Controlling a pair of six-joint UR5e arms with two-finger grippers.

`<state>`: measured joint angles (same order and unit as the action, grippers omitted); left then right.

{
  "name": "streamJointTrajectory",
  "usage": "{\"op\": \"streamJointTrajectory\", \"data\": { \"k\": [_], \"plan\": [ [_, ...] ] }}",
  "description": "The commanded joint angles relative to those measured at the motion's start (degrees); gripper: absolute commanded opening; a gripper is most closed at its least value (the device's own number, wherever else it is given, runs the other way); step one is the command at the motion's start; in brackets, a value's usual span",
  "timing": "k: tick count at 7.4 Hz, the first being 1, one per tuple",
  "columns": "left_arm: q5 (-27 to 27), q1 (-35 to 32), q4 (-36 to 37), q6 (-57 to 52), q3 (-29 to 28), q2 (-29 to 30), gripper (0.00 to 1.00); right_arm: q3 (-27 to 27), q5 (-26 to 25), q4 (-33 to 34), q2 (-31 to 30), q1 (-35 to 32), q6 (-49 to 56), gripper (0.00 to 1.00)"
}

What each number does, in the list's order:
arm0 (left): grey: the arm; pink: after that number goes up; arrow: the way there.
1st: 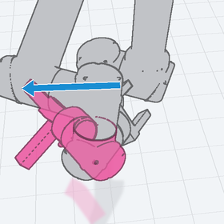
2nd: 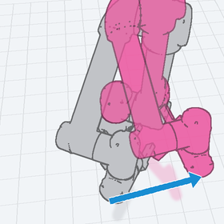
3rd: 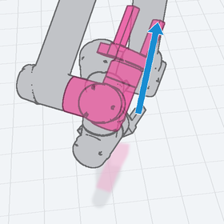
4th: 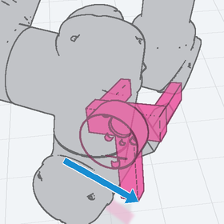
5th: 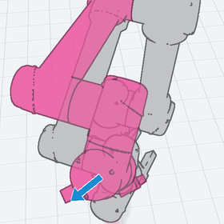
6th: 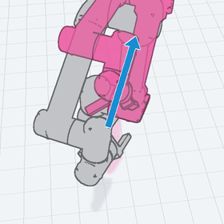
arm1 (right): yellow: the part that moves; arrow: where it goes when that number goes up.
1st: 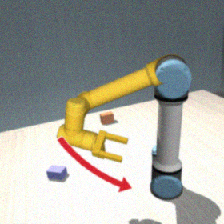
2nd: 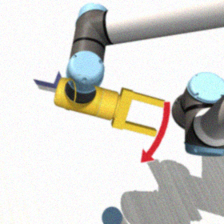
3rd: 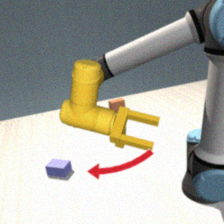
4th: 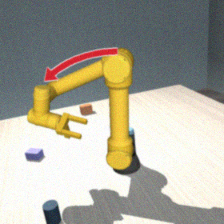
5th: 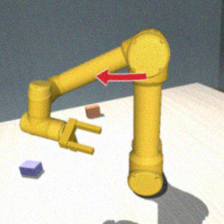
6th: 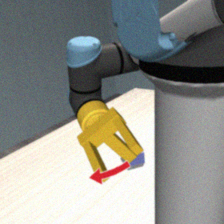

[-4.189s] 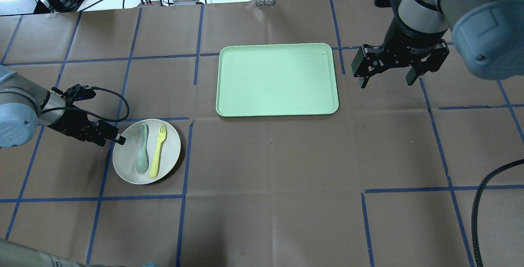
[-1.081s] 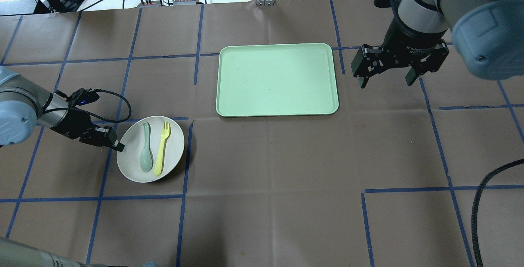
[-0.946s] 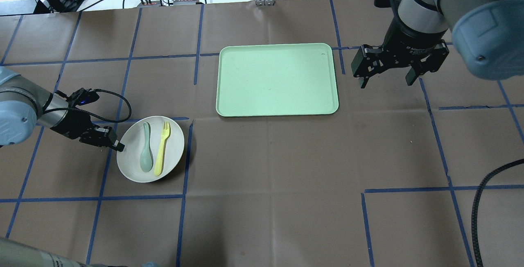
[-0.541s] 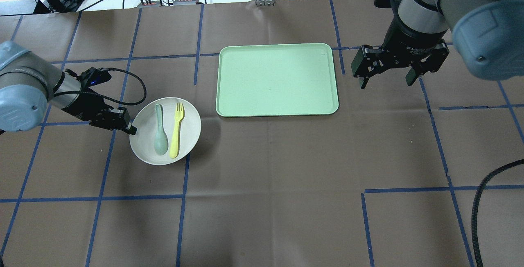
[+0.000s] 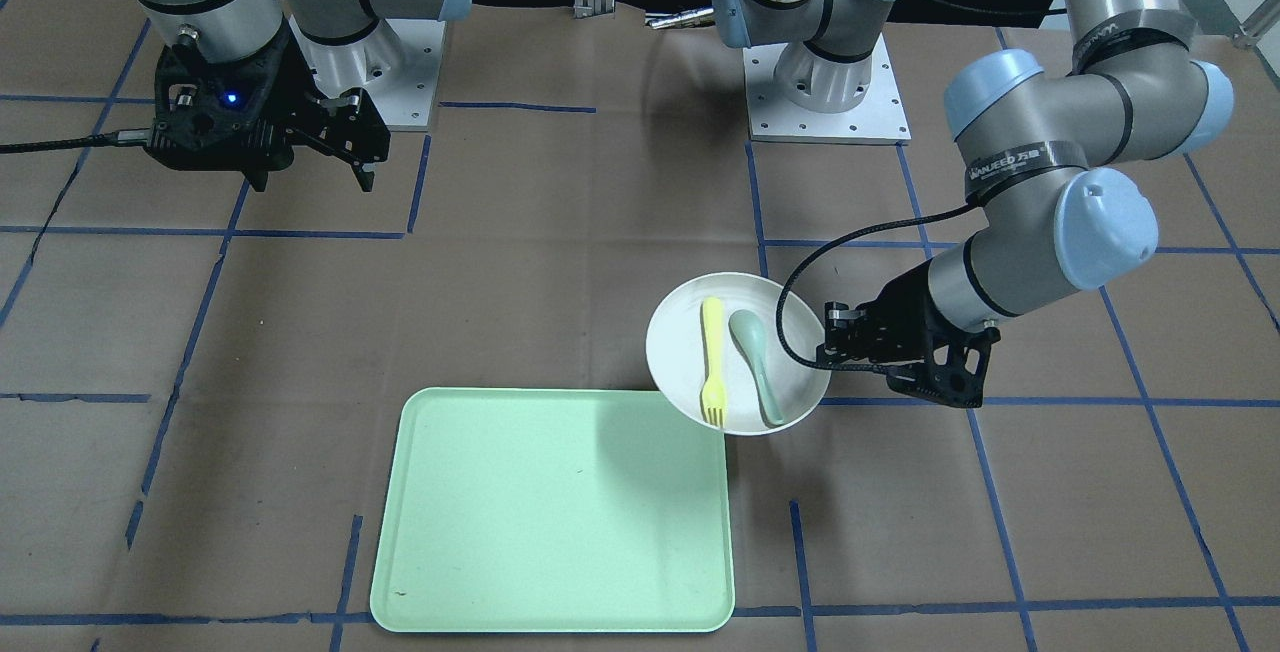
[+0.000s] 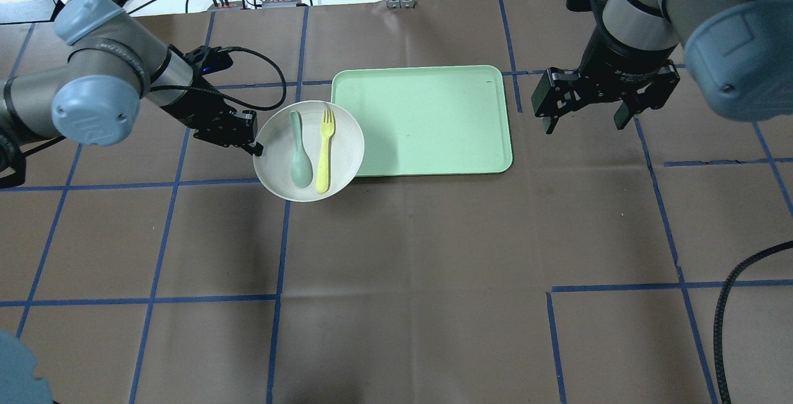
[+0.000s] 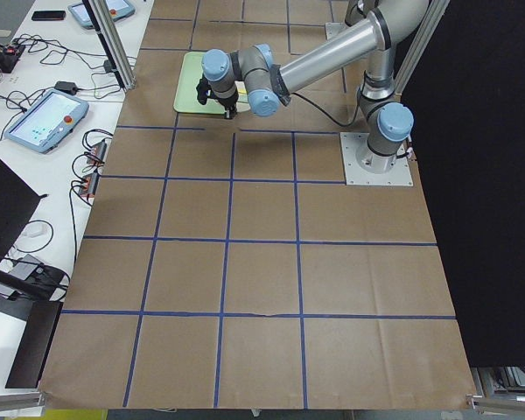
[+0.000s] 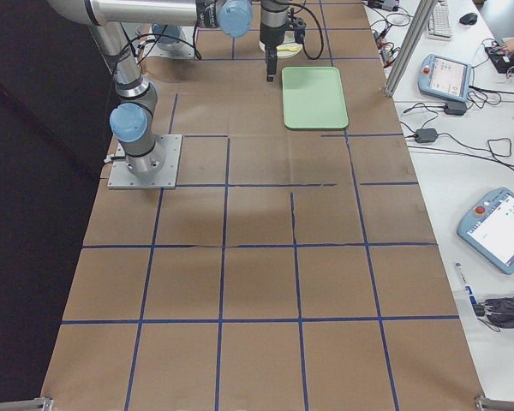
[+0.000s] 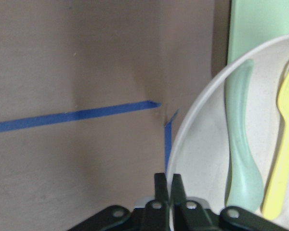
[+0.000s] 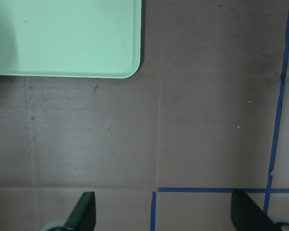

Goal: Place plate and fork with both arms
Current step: 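Carry the plate with the left gripper onto the green tray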

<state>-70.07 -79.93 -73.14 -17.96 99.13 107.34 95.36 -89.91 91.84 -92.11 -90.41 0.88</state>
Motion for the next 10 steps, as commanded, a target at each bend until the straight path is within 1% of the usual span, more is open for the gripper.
{"op": "streamJointTrajectory", "data": {
  "k": [1,4,6,7,10],
  "plan": [
    [2.4,-4.3,0.2,2.3,-8.9,8.2,0.03,0.0,0.0,0.1,0.0,0.1,0.0,1.0],
    [2.4,-9.9,0.0,7.2,-23.9,20.1,0.03,0.0,0.0,0.0,0.0,0.1,0.1,1.0],
    [2.1,-11.7,0.0,8.1,-29.9,26.0,0.03,0.0,0.0,0.0,0.0,0.1,0.1,1.0],
    [1.9,-12.3,-0.1,8.1,-30.9,27.5,0.03,0.0,0.0,0.0,0.0,0.1,0.1,1.0],
    [1.9,-13.7,-0.8,10.4,-30.5,28.5,0.03,0.0,0.0,0.0,0.0,0.1,0.1,1.0]
  ]
}}
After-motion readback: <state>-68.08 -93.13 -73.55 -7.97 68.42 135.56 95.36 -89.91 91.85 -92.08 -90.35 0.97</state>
